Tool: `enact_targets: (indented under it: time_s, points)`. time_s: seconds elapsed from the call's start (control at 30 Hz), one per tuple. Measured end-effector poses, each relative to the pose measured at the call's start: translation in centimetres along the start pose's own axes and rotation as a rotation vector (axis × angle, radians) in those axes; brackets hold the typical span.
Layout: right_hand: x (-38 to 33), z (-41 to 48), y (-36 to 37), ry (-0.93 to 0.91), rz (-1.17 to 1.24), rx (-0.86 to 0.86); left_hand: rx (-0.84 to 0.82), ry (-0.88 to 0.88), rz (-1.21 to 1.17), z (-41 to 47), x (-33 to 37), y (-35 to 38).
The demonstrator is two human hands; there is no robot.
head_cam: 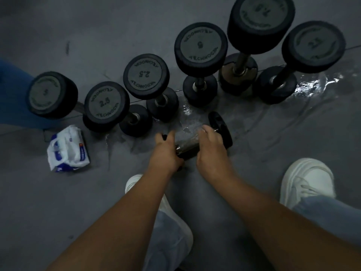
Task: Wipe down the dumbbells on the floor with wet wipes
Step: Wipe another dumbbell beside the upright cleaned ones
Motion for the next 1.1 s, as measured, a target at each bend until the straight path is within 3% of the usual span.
enact_targets:
  time_s: [0.1,0.23,0.37,0.47,0.6,0.7,0.8,0.87,1.1]
  points:
    - [-0.2,-0.7,0.2,-0.037,-0.213,-0.066,0.006,0.023,-0.002,-0.1,0.0,0.1]
    - [-1.8,-1.3,1.5,-0.429,-0.134,-0.215,0.015,0.033,-0.007,-0.3,0.1,0.0]
    - [-0.2,0.8,1.2,-0.270,-0.226,-0.100,0.004,0.022,-0.002,-0.3,0.0,0.1]
    - [-0.9,1.5,1.4,-0.417,-0.239,-0.205,0.000,0.018,-0.004,-0.2,0.0,0.1]
    - [-0.7,4.0,0.6,-0.372,-0.220,-0.193,0.002,0.023,0.009,-0.2,-0.1,0.2]
    - [-2.6,2.6,0.6,-0.577,-0.211,-0.314,0.000,0.027,0.013,-0.3,0.0,0.1]
    - [-1.5,3.7,0.6,-0.451,-0.186,-0.269,0.012,0.025,-0.004,-0.2,-0.2,0.2]
    - [-0.6,3.3,1.1,-0.395,-0.329,-0.245,0.018,0.018,-0.002,-0.2,-0.1,0.2]
    - [-0.5,3.1,1.8,-0.533,-0.261,-0.317,0.019,0.037,-0.003,-0.2,-0.1,0.1]
Point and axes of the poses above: each hand's wrist, its own z-axis towards the middle knuckle, its own y-axis out of the palm, x = y × z, the point moved 3 cm from there along z, towards the middle knuckle, and after that the axes turned 14 degrees about x, right-handed, at the moved point
